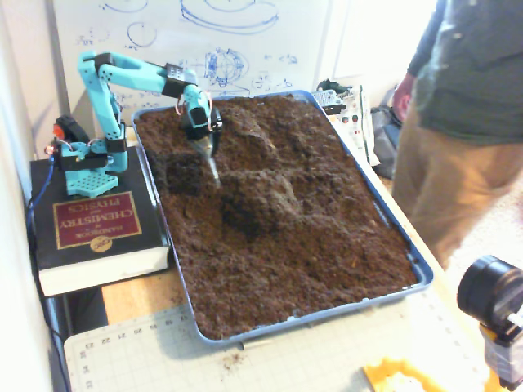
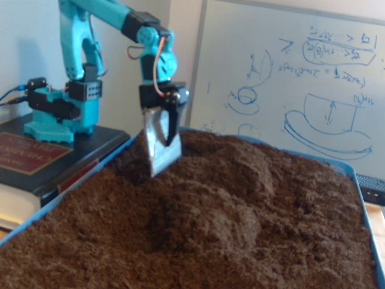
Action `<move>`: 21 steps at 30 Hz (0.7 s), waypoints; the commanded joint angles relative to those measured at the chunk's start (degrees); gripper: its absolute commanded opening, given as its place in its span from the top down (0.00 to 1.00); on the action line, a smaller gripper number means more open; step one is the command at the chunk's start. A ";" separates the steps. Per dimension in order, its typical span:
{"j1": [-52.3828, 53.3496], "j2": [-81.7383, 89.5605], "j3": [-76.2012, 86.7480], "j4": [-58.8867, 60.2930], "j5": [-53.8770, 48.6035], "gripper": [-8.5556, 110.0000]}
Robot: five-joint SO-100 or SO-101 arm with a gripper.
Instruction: Build a berm.
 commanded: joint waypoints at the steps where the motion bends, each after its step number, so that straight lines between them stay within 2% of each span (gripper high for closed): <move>1: -1.23 8.17 0.26 2.11 0.62 0.92; 11: -1.41 15.73 -1.67 29.79 0.44 0.92; 21: -1.41 3.96 -3.78 32.17 0.53 0.92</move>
